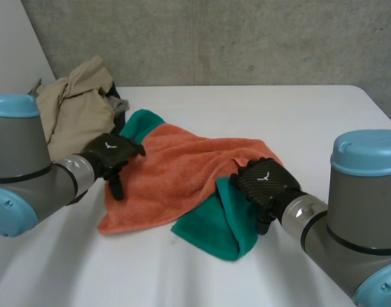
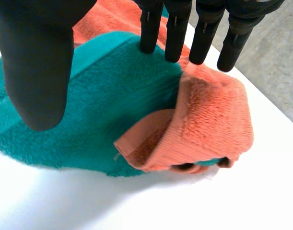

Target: Fold the laundry.

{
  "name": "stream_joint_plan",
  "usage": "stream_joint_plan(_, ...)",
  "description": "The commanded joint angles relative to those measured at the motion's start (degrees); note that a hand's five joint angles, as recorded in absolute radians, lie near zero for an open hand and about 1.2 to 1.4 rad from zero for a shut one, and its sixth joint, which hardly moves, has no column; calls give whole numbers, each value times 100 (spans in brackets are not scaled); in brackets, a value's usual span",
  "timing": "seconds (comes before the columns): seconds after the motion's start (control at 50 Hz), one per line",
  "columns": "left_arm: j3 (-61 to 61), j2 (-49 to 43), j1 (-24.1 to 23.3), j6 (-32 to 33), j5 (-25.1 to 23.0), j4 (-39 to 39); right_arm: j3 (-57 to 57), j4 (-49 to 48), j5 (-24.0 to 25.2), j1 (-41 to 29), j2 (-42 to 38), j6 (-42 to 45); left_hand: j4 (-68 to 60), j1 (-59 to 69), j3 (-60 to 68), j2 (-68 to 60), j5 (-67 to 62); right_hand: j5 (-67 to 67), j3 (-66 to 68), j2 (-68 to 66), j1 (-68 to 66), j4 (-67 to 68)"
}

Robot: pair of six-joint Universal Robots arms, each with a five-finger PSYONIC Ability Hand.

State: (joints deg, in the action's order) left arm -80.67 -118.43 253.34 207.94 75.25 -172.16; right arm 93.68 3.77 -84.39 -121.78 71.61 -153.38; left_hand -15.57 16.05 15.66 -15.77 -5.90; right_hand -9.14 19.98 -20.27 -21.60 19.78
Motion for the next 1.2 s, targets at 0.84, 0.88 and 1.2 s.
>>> stream_joint_plan(0.84,4093,-601,857,-923,2468,-1629,537,-526,-95,559,186,212,-6443,6395,6434,-6423,-6410,914,-998,1027,1160,-978)
stream_joint_plan(0.88,4653,-916,1102,-853,2643,-1375,546,-526,-95,542,160,212,-6443,6395,6434,-6423,-6410,914,-998,1027,1160,-978)
stream_joint_plan(1.2,4017,-1517,1183,-290,1581,-845,555,-579,-112,401,151,186,557,-605,-566,577,590,914,-998,1027,1160,-978)
